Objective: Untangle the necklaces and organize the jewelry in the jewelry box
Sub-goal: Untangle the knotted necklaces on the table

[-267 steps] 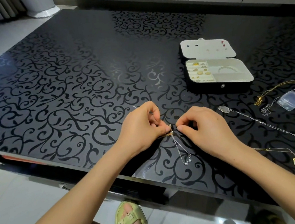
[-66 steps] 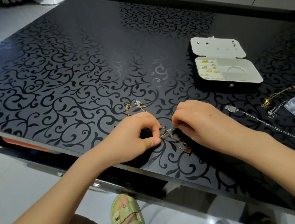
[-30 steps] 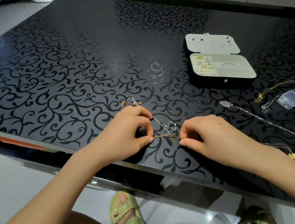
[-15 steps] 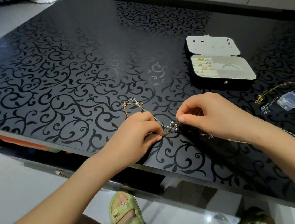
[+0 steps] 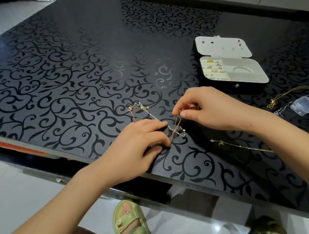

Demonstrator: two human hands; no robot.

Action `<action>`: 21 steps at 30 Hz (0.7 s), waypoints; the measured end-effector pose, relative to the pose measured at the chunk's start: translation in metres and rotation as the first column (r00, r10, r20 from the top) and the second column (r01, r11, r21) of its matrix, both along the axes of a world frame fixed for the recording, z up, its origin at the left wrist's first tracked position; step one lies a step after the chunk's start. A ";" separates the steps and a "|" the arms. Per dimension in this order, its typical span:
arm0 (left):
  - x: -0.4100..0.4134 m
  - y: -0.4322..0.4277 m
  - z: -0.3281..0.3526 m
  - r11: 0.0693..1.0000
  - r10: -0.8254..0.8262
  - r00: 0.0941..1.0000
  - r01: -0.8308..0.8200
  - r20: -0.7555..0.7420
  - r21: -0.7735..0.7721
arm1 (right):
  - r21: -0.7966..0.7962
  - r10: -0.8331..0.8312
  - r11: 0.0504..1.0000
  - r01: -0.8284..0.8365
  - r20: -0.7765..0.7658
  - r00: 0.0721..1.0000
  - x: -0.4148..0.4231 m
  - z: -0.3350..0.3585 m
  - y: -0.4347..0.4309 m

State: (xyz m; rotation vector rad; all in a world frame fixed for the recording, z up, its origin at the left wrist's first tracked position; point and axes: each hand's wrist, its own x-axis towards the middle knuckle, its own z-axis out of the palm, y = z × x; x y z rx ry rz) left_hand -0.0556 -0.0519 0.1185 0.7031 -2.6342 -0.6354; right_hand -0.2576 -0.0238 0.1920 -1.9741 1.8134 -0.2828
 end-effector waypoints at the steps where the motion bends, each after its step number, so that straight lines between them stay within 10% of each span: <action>1: 0.001 0.001 0.000 1.000 -0.003 1.000 0.003 0.020 -0.001 | 0.011 0.007 1.000 -0.008 0.007 1.000 0.001 0.001 -0.002; 21: 0.009 0.000 0.008 0.970 -0.036 0.997 0.021 0.061 0.242 | 0.011 0.076 0.997 -0.083 0.297 0.952 0.019 -0.022 -0.017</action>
